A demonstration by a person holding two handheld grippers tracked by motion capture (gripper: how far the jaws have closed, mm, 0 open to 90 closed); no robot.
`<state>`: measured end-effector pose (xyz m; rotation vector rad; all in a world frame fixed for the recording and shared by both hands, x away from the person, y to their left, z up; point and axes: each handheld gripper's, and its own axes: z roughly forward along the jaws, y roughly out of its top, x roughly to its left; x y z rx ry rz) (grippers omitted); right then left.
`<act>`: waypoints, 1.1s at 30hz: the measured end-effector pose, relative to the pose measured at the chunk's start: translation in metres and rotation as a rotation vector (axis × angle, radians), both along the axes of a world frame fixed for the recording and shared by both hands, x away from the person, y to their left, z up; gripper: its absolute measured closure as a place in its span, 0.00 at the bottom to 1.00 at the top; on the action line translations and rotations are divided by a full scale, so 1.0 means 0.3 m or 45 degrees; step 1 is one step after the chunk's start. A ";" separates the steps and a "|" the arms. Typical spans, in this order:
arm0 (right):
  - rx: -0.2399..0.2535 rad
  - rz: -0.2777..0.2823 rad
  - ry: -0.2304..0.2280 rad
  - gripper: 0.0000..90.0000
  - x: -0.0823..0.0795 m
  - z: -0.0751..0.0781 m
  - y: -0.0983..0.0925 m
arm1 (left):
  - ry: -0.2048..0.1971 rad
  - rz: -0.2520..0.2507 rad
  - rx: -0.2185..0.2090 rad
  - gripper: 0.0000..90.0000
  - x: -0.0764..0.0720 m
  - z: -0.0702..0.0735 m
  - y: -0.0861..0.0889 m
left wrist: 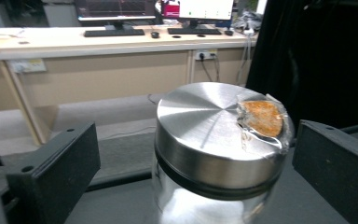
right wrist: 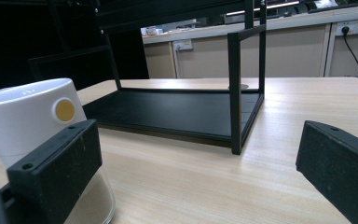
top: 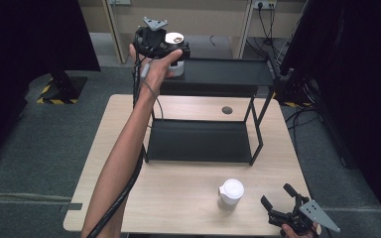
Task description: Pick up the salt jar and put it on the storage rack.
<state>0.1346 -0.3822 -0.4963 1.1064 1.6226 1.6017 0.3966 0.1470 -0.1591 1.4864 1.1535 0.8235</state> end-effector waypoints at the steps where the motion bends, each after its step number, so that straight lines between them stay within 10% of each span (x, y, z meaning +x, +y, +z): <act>1: 0.000 0.000 0.000 0.00 0.000 0.000 0.000 | 0.000 -0.004 -0.008 0.00 -0.001 -0.001 0.004; 33: 0.000 -0.002 0.004 0.00 0.000 0.000 0.002 | -0.054 -0.168 -0.014 0.00 -0.155 -0.010 0.065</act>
